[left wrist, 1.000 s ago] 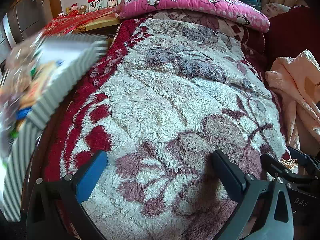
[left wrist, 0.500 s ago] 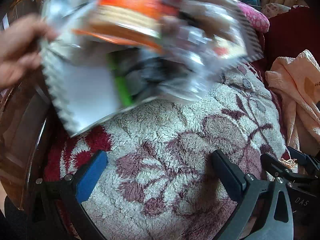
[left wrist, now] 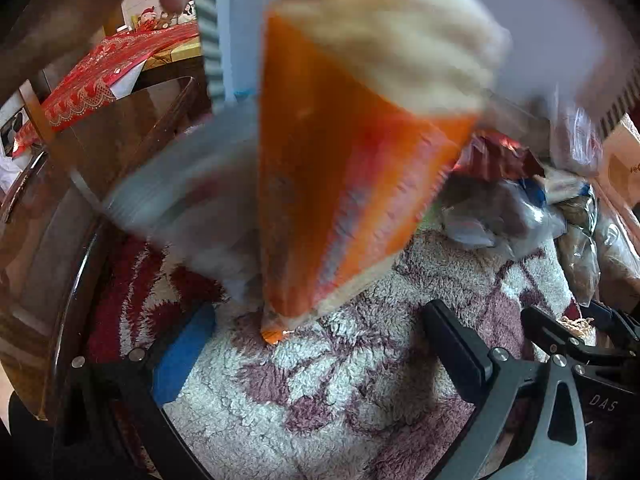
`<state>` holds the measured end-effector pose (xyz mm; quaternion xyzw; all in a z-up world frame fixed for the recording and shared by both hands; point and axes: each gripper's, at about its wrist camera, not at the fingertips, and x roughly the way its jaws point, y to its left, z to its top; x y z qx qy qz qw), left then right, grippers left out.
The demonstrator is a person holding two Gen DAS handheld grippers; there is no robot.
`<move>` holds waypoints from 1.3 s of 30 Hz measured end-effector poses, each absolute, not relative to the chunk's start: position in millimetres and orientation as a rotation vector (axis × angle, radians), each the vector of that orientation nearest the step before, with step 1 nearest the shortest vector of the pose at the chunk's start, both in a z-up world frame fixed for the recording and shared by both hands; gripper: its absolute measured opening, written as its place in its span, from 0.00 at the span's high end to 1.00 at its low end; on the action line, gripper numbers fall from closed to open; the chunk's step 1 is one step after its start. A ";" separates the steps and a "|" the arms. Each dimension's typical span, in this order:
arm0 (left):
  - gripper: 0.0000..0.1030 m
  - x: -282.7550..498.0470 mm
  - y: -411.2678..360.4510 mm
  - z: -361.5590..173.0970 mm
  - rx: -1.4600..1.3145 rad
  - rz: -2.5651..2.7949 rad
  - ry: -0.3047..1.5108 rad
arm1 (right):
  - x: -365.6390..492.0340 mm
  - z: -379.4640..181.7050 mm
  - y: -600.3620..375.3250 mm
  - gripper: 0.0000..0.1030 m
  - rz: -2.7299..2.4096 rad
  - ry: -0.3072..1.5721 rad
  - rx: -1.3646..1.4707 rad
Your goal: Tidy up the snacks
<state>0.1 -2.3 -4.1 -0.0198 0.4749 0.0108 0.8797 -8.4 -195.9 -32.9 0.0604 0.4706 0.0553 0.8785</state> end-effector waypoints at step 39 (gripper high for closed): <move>0.00 -1.3 0.1 -0.5 -0.044 0.022 0.990 | -9.3 -32.6 -196.1 0.00 0.116 0.979 0.129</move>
